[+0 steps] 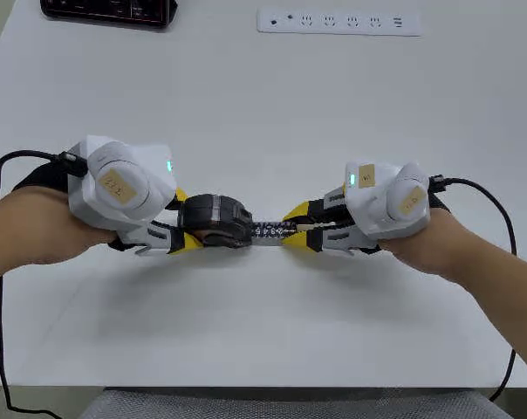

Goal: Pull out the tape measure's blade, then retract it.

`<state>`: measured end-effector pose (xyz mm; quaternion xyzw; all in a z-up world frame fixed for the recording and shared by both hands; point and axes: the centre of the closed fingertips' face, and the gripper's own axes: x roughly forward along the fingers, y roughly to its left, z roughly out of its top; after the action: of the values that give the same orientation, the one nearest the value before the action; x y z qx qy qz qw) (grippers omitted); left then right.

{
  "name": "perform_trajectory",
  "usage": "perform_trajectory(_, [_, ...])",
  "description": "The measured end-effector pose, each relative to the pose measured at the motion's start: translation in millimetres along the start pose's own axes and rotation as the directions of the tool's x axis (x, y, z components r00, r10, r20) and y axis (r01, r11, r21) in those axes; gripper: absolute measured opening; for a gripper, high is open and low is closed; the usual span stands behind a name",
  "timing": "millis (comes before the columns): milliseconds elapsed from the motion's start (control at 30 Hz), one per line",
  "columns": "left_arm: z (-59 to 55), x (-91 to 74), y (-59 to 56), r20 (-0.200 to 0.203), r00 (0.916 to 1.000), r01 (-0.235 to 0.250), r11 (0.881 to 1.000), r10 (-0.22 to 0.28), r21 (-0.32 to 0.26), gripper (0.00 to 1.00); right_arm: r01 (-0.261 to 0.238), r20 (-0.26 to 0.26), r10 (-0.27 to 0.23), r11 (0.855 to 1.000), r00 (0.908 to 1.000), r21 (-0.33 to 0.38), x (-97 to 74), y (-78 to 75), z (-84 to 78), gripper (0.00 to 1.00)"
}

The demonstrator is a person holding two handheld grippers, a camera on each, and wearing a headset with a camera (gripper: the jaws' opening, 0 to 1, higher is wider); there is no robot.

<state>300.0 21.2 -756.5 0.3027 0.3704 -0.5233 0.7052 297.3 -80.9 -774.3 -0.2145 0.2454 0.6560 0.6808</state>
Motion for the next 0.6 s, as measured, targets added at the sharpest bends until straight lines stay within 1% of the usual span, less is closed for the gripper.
perform_trajectory(300, [-0.2, 0.4, 0.3, -0.005, 1.0000, 0.004, 1.000, -0.004, 0.001, 0.25, 0.006, -0.013, -0.006, 1.000, 0.9999, 0.006, -8.5, -1.0, -7.5, 0.09])
perform_trajectory(600, [-0.6, 0.7, 0.3, -0.011, 0.9999, 0.003, 1.000, -0.003, -0.001, 0.25, 0.016, -0.025, -0.015, 1.000, 0.9996, 0.012, -17.0, 0.6, -10.9, 0.09])
